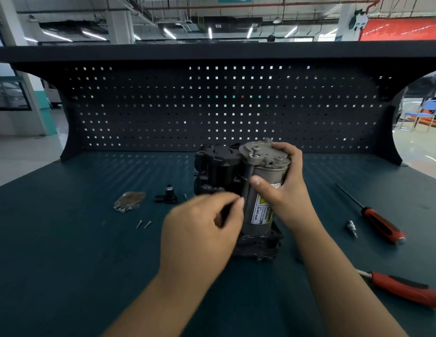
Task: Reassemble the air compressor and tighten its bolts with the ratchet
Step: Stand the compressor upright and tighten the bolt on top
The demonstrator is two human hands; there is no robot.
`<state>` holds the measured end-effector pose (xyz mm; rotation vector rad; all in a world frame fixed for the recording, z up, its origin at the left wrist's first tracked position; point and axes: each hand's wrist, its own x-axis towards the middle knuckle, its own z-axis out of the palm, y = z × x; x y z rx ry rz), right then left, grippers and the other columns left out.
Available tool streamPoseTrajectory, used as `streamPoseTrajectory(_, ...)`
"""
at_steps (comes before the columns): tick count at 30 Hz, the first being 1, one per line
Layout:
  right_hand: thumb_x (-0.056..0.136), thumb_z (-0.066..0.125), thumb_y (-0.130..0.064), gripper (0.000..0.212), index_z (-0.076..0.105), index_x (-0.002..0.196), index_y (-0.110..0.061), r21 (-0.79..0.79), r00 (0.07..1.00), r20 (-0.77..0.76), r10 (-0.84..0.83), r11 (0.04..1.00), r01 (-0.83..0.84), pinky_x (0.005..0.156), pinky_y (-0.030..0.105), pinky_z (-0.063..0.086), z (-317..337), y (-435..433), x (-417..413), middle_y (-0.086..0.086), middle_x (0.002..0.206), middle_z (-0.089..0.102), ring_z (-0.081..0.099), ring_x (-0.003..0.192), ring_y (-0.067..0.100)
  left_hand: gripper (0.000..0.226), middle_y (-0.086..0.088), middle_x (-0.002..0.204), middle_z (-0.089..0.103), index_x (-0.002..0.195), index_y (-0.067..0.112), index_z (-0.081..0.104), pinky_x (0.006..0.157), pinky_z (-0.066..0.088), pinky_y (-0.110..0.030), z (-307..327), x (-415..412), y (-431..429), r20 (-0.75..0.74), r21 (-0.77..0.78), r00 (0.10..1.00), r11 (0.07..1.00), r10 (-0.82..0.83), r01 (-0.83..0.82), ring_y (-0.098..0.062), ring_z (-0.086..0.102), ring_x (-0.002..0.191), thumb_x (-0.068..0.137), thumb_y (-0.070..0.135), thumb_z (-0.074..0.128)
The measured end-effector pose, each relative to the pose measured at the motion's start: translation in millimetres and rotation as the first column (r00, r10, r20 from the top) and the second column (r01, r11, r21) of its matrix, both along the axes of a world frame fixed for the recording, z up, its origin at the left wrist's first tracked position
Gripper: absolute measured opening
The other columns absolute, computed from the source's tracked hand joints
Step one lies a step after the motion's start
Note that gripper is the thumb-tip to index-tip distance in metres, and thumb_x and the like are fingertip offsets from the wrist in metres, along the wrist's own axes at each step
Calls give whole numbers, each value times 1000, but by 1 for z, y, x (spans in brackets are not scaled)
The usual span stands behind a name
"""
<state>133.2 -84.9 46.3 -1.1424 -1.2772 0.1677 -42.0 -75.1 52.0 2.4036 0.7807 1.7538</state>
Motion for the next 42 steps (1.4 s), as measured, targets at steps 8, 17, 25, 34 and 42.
streamPoseTrajectory(8, 63, 73, -53, 63, 37, 114, -51, 2, 999, -6, 37, 999, -37, 78, 7, 44, 0, -2, -6, -31, 112, 53, 58, 102, -6, 12, 5, 38, 52, 71, 21, 76, 48, 48, -29, -20, 23, 11, -37, -335, 997, 939, 68, -77, -11, 52, 39, 77, 32, 75)
streamPoseTrajectory(17, 65, 76, -49, 64, 32, 110, -58, -17, 1000, 29, 13, 1000, -12, 91, 24, 48, 1, 3, -17, -14, 129, 49, 54, 113, 6, 4, 13, 37, 52, 75, 24, 76, 48, 44, -14, -24, 21, 16, 25, -442, 998, 896, 62, -45, -4, 55, 40, 78, 23, 76)
streamPoseTrajectory(25, 60, 73, -57, 65, 31, 108, -65, -29, 999, 46, -2, 1000, 4, 92, 28, 48, 1, 5, -22, -18, 127, 47, 52, 115, 6, 15, 14, 37, 52, 68, 26, 69, 47, 37, -6, -28, 18, 19, 31, -501, 999, 865, 40, -19, 0, 51, 38, 82, 20, 72)
streamPoseTrajectory(34, 65, 73, -52, 61, 32, 109, -61, -14, 999, 30, -41, 999, 41, 90, 27, 47, 1, 8, -22, -15, 126, 48, 52, 114, 7, 10, 13, 36, 50, 73, 18, 72, 47, 35, -9, -33, 23, 19, 93, -497, 994, 868, 49, 4, 0, 49, 37, 83, 20, 71)
streamPoseTrajectory(42, 67, 72, -50, 58, 33, 108, -61, -1, 999, -27, -30, 1000, 30, 79, 6, 43, 1, 8, -12, -26, 115, 51, 55, 104, -4, 10, 14, 36, 50, 74, 18, 72, 51, 39, -10, -32, 32, 21, 80, -471, 997, 882, 15, 25, -2, 51, 41, 84, 21, 69)
